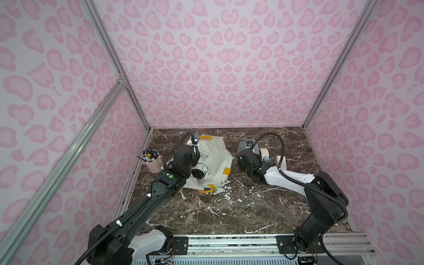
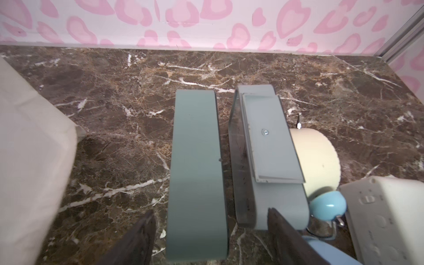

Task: Take the alarm clock out of the canvas bag
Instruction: Place the alarm at the center of the board, then pick up the alarm from the canvas bag.

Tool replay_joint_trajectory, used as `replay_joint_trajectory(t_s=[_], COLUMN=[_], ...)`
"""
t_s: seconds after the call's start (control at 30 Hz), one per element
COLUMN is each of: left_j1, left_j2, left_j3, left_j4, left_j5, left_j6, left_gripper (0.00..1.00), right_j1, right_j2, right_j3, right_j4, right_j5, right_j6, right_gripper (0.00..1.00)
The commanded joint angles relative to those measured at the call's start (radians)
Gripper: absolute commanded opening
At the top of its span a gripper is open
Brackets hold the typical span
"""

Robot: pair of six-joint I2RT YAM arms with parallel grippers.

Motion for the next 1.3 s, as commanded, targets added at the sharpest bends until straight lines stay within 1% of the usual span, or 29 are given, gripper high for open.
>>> replay_joint_trajectory(t_s=[0.0,0.23,0.33,0.47,0.53,0.67,0.8,0.9,1.07,1.27], left_j1=[-0.002,-0.005,-0.005,-0.005,-0.005,-0.005,-0.006,-0.007,-0.012,-0.017], left_j2=[0.006,0.015,0.017,0.021,0.023,0.029,0.037,0.041,0.052,0.077], left_j3=[0.016,0.025,0.028,0.033,0.036,0.043,0.053,0.059,0.071,0.083], left_j4=[0.067,0.072,0.073,0.076,0.079,0.087,0.094,0.102,0.118,0.152], left_j5=[-0.005,-0.006,-0.005,-0.003,-0.001,0.005,0.018,0.029,0.056,0.081], left_j6=[-0.007,-0.009,-0.009,-0.014,-0.018,-0.027,-0.036,-0.042,-0.052,-0.078], left_gripper=[0.03,0.03,0.03,0.03,0.03,0.03,0.03,0.03,0.03,0.03], right_j1=[0.009,0.061,0.088,0.126,0.144,0.192,0.236,0.243,0.253,0.301], right_j2=[-0.042,-0.162,-0.219,-0.273,-0.28,-0.254,-0.189,-0.131,-0.039,0.045], right_j3=[-0.031,-0.103,-0.152,-0.208,-0.217,-0.205,-0.176,-0.16,-0.105,-0.011], right_j4=[0.051,0.094,0.148,0.227,0.241,0.236,0.211,0.212,0.195,0.164], right_j5=[-0.002,-0.02,-0.06,-0.18,-0.27,-0.382,-0.424,-0.46,-0.491,-0.502], right_j6=[-0.025,-0.086,-0.11,-0.169,-0.213,-0.287,-0.341,-0.346,-0.364,-0.397], right_gripper=[0.77,0.77,0.77,0.73,0.72,0.71,0.7,0.69,0.68,0.67])
